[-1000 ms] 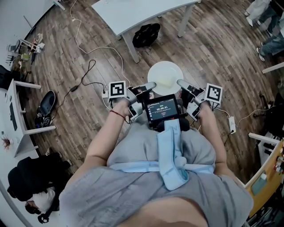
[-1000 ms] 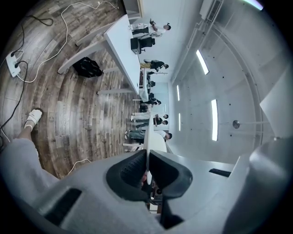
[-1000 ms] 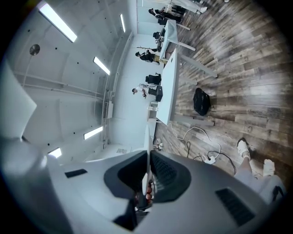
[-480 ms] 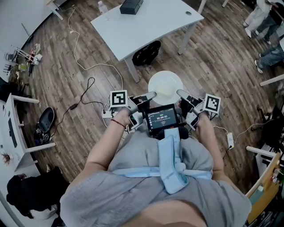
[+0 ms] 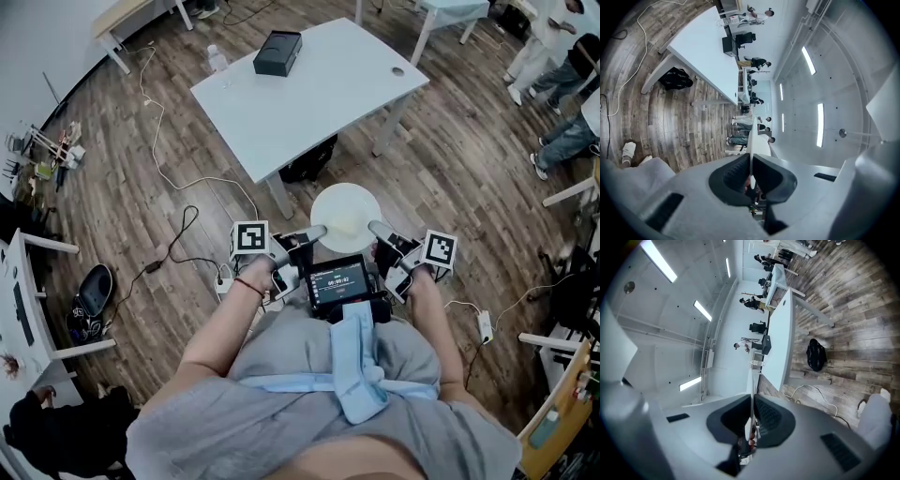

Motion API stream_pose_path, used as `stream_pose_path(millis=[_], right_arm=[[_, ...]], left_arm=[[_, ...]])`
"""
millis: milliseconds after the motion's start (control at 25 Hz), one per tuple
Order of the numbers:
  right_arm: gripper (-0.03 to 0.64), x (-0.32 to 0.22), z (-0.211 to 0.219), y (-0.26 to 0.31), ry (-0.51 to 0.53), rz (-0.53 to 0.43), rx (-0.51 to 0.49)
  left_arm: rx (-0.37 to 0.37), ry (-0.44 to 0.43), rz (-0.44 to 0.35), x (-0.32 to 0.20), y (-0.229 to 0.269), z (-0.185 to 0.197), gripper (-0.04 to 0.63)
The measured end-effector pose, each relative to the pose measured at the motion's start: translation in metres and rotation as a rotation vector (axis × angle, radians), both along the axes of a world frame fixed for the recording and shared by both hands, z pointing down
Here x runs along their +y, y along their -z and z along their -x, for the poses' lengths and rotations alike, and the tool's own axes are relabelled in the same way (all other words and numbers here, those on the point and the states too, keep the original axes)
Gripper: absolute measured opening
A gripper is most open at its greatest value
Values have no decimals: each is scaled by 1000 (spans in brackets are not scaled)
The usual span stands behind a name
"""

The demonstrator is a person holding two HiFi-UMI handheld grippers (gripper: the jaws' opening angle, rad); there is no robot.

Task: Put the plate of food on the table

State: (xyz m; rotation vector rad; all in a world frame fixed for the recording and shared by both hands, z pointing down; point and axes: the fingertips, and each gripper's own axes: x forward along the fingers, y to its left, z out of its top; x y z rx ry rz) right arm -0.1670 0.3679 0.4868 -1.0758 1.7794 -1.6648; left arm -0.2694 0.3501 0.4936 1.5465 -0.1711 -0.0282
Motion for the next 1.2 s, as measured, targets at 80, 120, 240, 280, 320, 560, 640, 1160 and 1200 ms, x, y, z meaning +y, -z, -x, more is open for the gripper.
stream_pose_path(millis=[80, 120, 240, 280, 320, 560, 640, 1160, 1200], right_arm=[[38, -12, -6, 1, 0, -4, 4], [38, -18, -10, 1, -1, -5, 2], [38, -34, -24, -2, -1, -3, -7], [38, -40, -28, -4, 0, -1, -10], [38, -46, -32, -5, 0, 2, -10], [38, -87, -57, -4, 0, 11, -4], [38, -104, -74, -3, 2, 9, -1], [38, -189, -166, 5, 36, 12, 13], [38, -190, -167, 6, 38, 9, 14]], left_arm=[[2, -1, 7, -10, 0, -6, 28], [3, 0, 6, -17, 0, -10, 29], [2, 8, 5, -33, -4, -24, 29], [0, 9, 7, -38, -5, -28, 29], [-4, 10, 10, -44, -6, -31, 28], [-4, 7, 5, -86, 2, -57, 29], [-4, 5, -5, -103, 3, -74, 28], [-4, 33, -2, -185, 11, -167, 28], [-3, 35, -4, -185, 11, -168, 28]])
